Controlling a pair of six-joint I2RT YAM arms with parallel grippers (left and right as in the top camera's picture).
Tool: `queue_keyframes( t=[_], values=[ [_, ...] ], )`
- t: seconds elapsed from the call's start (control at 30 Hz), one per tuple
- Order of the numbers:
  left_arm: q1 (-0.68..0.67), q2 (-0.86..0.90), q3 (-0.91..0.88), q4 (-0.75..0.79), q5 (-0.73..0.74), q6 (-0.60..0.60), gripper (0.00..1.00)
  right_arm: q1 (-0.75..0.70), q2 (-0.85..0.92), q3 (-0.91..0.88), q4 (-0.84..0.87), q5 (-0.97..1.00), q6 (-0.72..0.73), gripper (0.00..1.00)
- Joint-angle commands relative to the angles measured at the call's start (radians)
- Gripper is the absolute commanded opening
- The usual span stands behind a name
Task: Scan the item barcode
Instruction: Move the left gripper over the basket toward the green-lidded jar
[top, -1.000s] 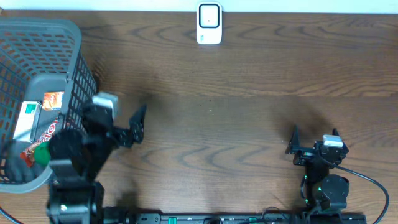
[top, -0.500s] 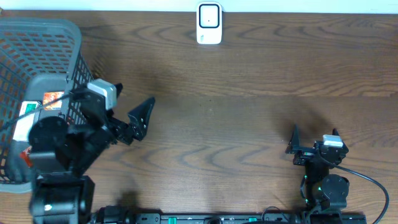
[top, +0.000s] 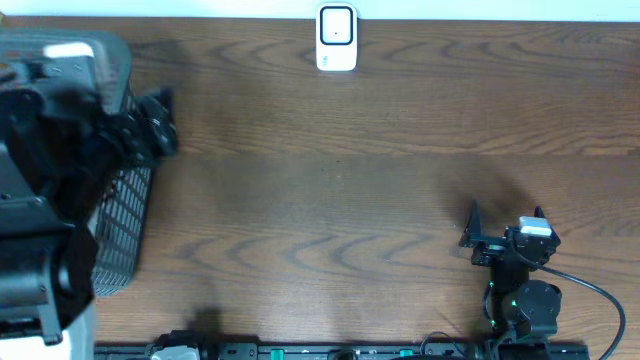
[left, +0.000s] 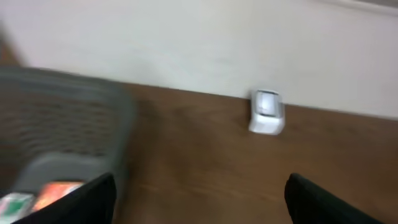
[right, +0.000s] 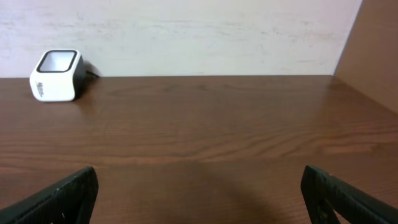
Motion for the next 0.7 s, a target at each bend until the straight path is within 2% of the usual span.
queue_keyframes(
  t=[0.0,0.3,0.37,0.53,0.67],
  values=[
    [0.116,0.036,0.061,-0.036,-0.135,-0.1,0.86,-0.01,-0.002,-0.007,0.0,-0.001,-0.011,0.99],
    [0.531,0.144,0.06,-0.192,-0.135,-0.317,0.86,-0.011,-0.002,-0.007,0.0,-0.001,-0.012,0.99],
    [0.592,0.176,0.057,-0.22,-0.136,-0.32,0.86,-0.011,-0.002,-0.007,0.0,-0.001,-0.011,0.99],
    [0.639,0.242,0.038,-0.288,-0.136,-0.32,0.86,-0.01,-0.002,-0.007,0.0,-0.001,-0.012,0.99],
    [0.641,0.275,-0.06,-0.313,-0.148,-0.351,0.86,-0.011,-0.002,-0.007,0.0,-0.001,-0.012,0.99]
  ],
)
